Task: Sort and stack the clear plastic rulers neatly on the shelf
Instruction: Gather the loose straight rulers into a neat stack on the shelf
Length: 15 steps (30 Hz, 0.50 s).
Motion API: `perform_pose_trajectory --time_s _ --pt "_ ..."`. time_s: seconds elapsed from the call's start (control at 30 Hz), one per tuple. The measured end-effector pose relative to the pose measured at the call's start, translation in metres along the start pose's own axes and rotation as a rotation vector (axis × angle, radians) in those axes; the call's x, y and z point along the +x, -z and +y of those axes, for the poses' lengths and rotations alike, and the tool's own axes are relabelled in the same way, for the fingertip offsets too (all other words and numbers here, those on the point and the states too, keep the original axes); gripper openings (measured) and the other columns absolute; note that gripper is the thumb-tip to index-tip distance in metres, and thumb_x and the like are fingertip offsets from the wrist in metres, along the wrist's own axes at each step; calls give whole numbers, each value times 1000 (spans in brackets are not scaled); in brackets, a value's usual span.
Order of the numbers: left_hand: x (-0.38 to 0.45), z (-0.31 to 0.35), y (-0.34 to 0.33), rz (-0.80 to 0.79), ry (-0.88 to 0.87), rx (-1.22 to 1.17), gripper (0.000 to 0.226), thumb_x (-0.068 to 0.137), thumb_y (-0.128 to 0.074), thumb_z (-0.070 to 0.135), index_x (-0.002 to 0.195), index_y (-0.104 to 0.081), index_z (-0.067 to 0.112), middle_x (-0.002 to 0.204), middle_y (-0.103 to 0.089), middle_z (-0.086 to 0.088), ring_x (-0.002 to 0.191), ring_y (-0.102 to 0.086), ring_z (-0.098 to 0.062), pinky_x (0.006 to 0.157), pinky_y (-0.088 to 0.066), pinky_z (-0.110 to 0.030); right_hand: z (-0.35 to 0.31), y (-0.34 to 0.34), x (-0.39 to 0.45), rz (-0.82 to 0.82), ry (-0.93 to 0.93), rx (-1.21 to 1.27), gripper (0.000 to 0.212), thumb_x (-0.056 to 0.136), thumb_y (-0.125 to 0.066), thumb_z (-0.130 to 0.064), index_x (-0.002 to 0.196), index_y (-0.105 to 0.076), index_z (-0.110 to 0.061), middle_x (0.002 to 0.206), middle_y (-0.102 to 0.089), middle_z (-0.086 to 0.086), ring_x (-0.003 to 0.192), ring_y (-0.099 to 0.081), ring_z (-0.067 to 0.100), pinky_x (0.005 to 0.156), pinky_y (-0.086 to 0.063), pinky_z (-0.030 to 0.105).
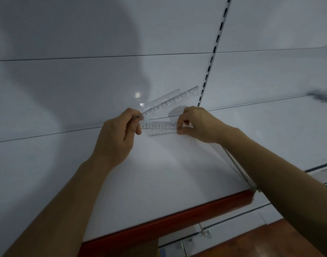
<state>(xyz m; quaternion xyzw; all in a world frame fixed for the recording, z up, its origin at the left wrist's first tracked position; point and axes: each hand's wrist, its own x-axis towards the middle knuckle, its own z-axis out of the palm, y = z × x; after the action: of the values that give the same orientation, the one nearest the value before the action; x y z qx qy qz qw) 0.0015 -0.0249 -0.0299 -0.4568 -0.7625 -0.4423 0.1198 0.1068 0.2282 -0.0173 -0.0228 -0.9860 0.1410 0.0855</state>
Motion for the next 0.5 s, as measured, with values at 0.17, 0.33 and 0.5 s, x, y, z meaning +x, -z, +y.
perform_pose_trajectory --time_s 0.17,0.33,0.5 --pt "-1 4 0 64 -35 -17 16 102 -43 16 103 -59 19 76 -65 10 62 -58 -9 56 -40 -14 2 6 -29 130 -152 173 19 95 -67 -34 85 -69 -18 81 -60 4 73 -57 19 68 -44 28" --pt "-6 9 -6 26 -13 -40 20 104 -38 24 110 -57 23 83 -63 7 77 -61 -13 70 -47 -30 6 14 -67 226 -392 545 32 102 -56 -32 75 -55 -15 66 -62 1 57 -63 21 58 -48 37" --pt "-5 31 -21 -138 -137 45 24 105 -37 31 121 -55 27 104 -57 8 93 -60 -12 80 -47 -34 31 41 -117 298 -490 762 28 109 -41 -29 87 -48 -13 69 -67 10 38 -44 23 38 -32 22"
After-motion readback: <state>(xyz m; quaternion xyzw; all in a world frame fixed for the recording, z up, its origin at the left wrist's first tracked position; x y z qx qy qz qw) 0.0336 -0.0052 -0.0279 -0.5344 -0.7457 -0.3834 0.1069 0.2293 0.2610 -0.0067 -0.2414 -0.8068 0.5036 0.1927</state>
